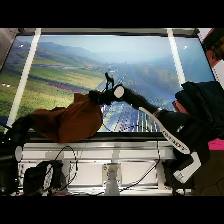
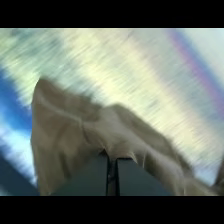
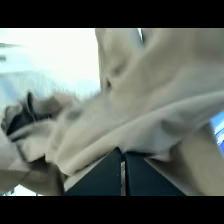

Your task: Fold the clothes and pants, and hang the long-sleeved shirts on hangers.

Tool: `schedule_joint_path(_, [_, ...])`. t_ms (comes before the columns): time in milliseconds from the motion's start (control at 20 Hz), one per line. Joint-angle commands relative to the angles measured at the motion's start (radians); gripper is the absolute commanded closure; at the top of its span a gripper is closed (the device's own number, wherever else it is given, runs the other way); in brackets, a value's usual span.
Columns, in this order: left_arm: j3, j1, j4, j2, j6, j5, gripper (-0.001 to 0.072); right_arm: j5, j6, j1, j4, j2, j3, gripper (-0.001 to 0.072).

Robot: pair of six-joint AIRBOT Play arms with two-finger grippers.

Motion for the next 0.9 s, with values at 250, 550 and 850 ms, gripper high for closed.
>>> schedule_joint_path(250, [0.048,0.01,0.13,-0.011,-0.002,0.594,0.0687,0.006,-0.016,-0.192,-0.423,0.288,0.026,0.0696])
schedule_joint_path(550, [0.121,0.047,0.0,-0.089,-0.222,0.755,0.0686,0.025,-0.025,-0.269,-0.679,0.58,0.026,0.0696])
schedule_joint_path(850, [0.122,-0.084,-0.002,-0.05,-0.282,0.954,0.0687,0.202,-0.147,-0.27,-0.694,0.848,0.026,0.0696])
